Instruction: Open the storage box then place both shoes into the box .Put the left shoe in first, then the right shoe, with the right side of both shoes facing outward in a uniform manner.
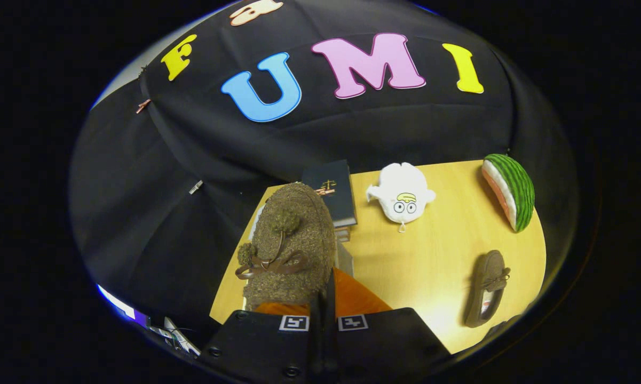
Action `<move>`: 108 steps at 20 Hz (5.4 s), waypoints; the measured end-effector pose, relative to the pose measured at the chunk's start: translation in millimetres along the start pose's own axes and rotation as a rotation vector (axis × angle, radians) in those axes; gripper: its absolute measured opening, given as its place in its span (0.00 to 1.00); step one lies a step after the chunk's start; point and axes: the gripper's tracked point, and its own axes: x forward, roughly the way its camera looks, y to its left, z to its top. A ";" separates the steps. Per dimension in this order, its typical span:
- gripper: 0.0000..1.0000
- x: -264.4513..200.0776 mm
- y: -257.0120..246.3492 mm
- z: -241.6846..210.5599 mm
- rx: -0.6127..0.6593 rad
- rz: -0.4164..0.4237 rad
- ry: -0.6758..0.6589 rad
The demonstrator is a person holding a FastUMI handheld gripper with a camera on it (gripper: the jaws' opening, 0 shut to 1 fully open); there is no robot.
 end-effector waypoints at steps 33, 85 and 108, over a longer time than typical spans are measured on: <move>0.08 144.5 52.7 -138.1 -0.048 -0.113 0.254; 0.99 -24.4 -445.4 -162.7 0.180 -0.464 0.219; 0.05 1.9 -408.3 -152.7 0.284 -0.390 0.248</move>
